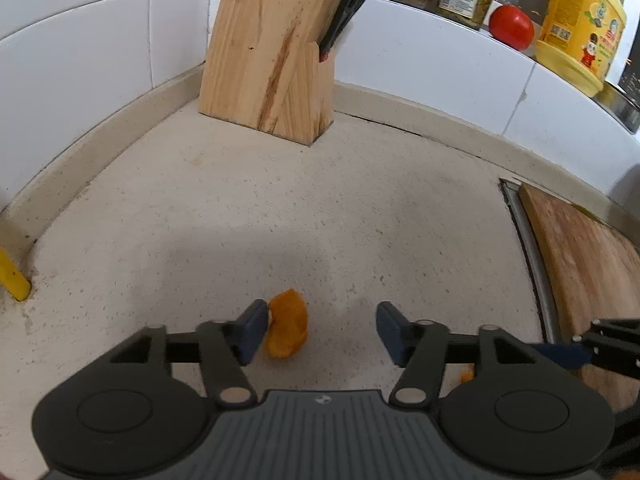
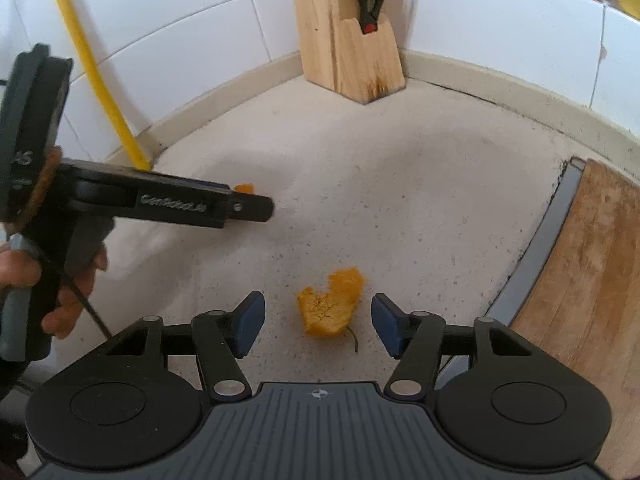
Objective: Collect trash
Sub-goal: 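Grasp an orange peel with the left gripper while the right gripper grasps another peel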
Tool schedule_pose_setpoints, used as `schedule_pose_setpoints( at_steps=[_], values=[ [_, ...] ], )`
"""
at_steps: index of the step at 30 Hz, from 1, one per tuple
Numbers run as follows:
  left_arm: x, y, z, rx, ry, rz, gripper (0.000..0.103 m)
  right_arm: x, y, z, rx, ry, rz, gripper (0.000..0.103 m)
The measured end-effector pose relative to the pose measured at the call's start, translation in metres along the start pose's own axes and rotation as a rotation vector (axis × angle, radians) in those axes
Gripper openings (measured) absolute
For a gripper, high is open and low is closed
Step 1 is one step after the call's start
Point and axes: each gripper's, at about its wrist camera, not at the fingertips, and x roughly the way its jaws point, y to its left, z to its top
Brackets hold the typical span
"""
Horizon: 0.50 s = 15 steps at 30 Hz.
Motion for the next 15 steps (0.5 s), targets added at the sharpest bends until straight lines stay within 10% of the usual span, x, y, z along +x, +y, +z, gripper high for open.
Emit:
schedule_pose_setpoints(
  at_steps=[10, 15],
  values=[
    [0.0041, 0.0057, -0.0023, -0.03, -0.024, 0.027, 0.052, 0.0093, -0.0013, -0.0011, -0.009, 0.004, -0.019, 0.064],
    [-0.0002, -0.0007, -0.0052, -0.02, -0.005, 0.018, 0.017, 0.0061, -0.0013, -0.0025, 0.013, 0.01, -0.016, 0.026]
  ],
)
